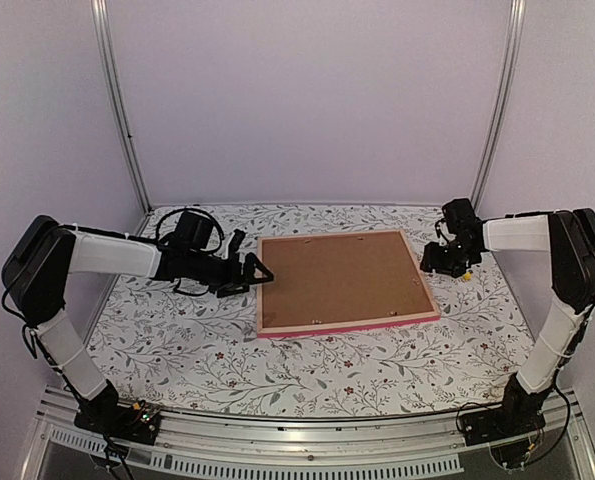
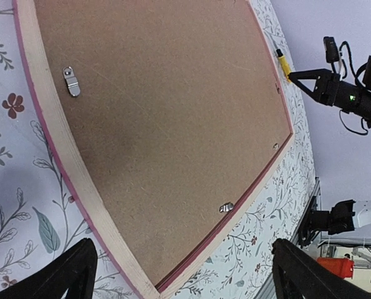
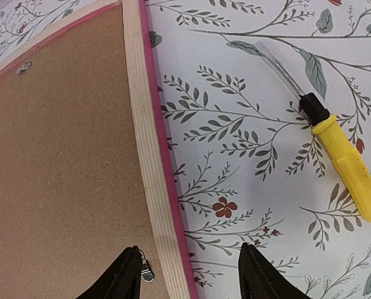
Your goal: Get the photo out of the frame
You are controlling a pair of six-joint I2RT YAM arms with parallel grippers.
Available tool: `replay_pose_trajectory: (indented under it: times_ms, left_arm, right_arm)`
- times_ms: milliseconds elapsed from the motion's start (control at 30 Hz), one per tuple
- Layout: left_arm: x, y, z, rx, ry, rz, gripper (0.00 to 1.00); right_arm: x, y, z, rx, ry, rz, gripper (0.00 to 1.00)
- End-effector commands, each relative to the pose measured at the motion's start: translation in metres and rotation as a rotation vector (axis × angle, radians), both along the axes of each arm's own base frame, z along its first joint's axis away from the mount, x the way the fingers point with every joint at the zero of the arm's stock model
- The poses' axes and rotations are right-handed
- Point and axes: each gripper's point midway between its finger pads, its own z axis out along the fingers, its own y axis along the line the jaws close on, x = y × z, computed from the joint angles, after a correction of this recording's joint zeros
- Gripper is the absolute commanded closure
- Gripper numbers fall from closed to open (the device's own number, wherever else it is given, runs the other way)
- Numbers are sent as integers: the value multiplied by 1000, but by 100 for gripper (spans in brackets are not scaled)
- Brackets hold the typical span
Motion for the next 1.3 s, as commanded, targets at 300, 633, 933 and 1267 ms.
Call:
replay_pose_trajectory:
  times_ms: [300, 633, 933, 1267]
  left_arm:
    - [11, -19, 27, -25, -90, -33, 1]
    - [3, -38, 42, 19, -185, -102, 1]
    - [-12, -76, 48, 126, -302, -215, 1]
    - [-35, -118, 32, 321, -423, -342, 1]
  right_arm:
    - [-15, 8, -12, 26, 31, 47, 50]
    - [-46, 16, -23, 1, 89, 66, 60]
    - [-70, 12, -29, 0, 126, 57, 77]
    - [-66, 25, -31, -50, 149, 71, 95]
